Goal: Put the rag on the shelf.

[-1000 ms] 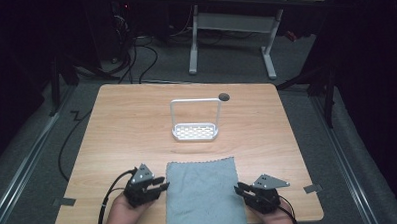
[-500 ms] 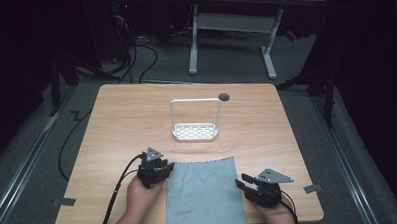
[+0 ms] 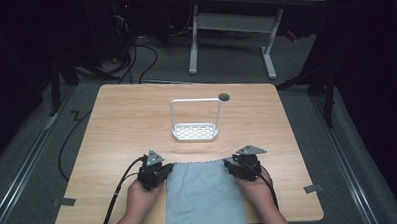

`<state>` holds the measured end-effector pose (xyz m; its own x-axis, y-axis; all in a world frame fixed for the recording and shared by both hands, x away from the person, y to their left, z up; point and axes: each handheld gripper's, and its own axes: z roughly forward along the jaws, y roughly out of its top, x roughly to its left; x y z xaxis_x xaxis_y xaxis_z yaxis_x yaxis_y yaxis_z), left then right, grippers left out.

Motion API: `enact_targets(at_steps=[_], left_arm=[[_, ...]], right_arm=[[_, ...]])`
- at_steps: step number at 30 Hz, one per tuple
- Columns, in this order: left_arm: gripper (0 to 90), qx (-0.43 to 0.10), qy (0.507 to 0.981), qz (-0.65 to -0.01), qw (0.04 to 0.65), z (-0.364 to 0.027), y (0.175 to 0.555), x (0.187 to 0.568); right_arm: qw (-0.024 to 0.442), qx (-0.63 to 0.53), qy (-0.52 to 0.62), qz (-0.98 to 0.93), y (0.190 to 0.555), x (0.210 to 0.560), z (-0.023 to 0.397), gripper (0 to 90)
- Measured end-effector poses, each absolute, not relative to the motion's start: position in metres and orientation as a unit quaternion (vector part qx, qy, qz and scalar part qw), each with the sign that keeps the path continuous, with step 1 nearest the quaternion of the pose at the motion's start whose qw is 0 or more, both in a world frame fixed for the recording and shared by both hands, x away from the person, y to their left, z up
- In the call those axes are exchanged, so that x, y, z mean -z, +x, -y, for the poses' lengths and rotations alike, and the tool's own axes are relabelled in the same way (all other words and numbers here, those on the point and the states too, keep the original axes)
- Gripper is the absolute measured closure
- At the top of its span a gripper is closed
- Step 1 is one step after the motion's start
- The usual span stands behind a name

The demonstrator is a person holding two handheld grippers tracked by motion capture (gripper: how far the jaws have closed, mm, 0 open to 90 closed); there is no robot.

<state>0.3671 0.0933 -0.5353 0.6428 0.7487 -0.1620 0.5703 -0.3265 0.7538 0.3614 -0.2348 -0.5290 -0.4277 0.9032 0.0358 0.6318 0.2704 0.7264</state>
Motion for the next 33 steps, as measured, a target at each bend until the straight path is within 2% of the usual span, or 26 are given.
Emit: enact_targets(at_steps=[2,5,6,8,15,25,33], left_arm=[[88.7,-0.105,0.808,-0.407,0.413,-0.094,0.367,0.535],[88.8,-0.102,0.809,-0.404,0.415,-0.094,0.367,0.535],[89.0,-0.102,0.809,-0.404,0.415,-0.094,0.367,0.535],[89.1,-0.105,0.809,-0.401,0.417,-0.093,0.366,0.535],[89.2,-0.117,0.792,-0.399,0.447,-0.098,0.361,0.526],[89.4,-0.168,0.758,-0.382,0.502,-0.107,0.344,0.503],[89.7,-0.184,0.735,-0.372,0.536,-0.113,0.336,0.487]], right_arm=[[0.214,-0.335,0.484,-0.779,0.358,0.529,0.233,68.9],[0.207,-0.338,0.478,-0.784,0.352,0.529,0.233,83.2],[0.207,-0.338,0.478,-0.784,0.352,0.529,0.233,83.2],[0.199,-0.345,0.472,-0.786,0.349,0.529,0.234,88.7],[0.196,-0.393,0.475,-0.763,0.341,0.524,0.239,88.9],[0.233,-0.459,0.442,-0.734,0.320,0.500,0.238,89.2],[0.260,-0.492,0.429,-0.712,0.311,0.485,0.238,89.3]])
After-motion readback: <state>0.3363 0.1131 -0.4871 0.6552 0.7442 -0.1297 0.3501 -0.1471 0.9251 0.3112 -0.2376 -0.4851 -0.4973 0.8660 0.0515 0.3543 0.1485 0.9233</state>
